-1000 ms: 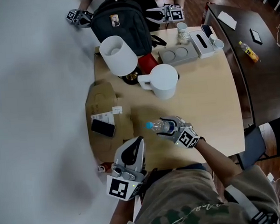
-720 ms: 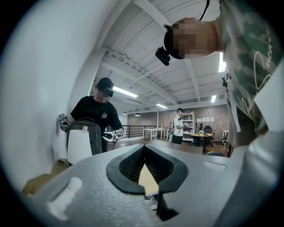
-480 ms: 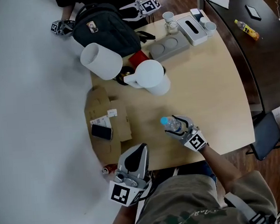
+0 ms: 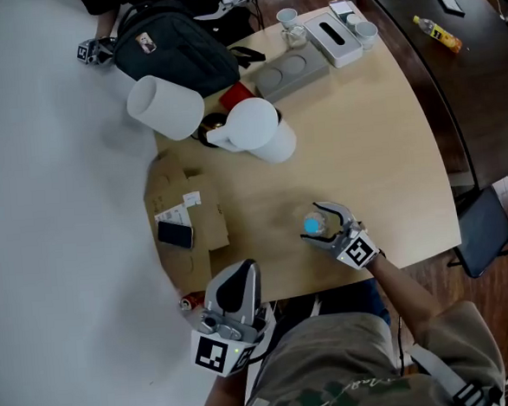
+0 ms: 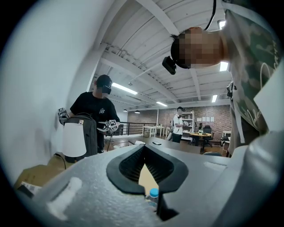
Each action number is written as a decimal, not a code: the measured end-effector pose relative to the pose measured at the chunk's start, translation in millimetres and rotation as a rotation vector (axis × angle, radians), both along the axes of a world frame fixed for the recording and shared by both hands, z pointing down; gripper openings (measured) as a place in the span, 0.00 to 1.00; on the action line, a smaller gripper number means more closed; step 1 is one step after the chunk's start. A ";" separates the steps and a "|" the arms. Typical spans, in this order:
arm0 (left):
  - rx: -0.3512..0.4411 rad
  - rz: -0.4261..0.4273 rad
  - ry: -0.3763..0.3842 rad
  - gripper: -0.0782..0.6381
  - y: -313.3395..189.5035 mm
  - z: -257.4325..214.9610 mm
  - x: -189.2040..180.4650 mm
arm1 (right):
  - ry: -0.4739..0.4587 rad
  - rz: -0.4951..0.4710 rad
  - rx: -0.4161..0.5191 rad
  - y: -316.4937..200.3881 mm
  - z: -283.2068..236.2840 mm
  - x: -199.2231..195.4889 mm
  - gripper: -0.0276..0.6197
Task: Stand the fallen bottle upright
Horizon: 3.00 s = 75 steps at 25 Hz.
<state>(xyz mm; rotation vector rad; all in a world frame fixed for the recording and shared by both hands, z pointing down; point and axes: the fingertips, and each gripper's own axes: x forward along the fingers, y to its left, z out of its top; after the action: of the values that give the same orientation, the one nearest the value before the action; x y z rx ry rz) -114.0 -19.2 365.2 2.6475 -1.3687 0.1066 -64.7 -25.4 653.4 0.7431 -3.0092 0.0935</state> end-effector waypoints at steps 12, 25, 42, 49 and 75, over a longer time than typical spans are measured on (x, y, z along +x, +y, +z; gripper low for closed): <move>0.027 -0.048 0.072 0.12 -0.1 -3.4 4.2 | -0.006 -0.046 -0.012 24.3 -63.5 30.3 0.66; 0.119 -0.060 0.159 0.12 75.3 -23.5 -3.5 | -0.027 -0.106 0.001 151.7 -185.1 59.5 0.59; 0.178 -0.075 0.147 0.12 194.1 -52.2 -14.8 | -0.148 -0.098 0.040 240.2 -292.9 68.6 0.06; 0.215 -0.065 0.135 0.12 199.2 -75.5 13.8 | -0.160 -0.006 0.043 225.5 -341.3 75.2 0.05; 0.181 -0.105 0.111 0.12 225.2 -67.6 12.1 | -0.038 -0.005 0.040 241.0 -316.6 58.0 0.05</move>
<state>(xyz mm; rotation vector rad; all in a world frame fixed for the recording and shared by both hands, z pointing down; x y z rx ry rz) -101.9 206.0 297.6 2.6698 -1.5432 -0.1831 -6.7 215.6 336.8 0.7451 -3.0578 0.0486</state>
